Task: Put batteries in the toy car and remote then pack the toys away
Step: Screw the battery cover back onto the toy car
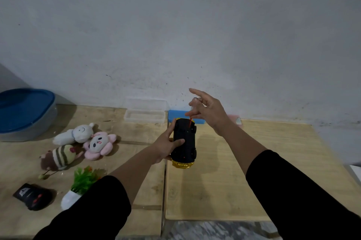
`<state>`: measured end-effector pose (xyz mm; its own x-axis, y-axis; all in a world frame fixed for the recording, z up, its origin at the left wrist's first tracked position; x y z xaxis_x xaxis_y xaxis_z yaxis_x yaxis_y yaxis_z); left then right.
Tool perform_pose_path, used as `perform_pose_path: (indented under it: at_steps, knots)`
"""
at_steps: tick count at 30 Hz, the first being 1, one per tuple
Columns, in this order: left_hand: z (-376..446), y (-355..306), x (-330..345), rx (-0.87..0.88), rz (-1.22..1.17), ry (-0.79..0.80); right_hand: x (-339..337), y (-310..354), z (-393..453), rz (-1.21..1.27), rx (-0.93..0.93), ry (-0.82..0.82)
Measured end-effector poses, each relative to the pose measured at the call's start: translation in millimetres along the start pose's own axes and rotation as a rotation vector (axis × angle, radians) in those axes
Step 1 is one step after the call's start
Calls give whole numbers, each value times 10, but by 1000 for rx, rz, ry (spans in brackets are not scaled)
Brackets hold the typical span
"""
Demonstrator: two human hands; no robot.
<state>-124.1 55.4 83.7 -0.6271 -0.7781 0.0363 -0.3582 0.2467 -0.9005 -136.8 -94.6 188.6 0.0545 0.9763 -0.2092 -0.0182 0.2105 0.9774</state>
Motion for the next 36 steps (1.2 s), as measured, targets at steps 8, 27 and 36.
perform_pose_path:
  at_steps: [8,27,36]
  knots:
    - [-48,64,-48,22,11,40,110,32,-17,37,32,-21]
    - [-134,120,-214,40,37,51,285,32,-113,66,13,-25]
    - [-147,125,-219,46,38,60,346,63,-149,143,34,25]
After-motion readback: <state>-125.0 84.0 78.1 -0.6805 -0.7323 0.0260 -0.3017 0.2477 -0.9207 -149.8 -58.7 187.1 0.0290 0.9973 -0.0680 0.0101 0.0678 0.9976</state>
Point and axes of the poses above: each hand's wrist, its own z-axis towards the middle knuckle, its own x-axis out of the palm, y = z × x, the point moved 3 cm from there along z, towards the middle knuckle, and after that the axes turned 4 degrees about y, right-handed, at the moved point
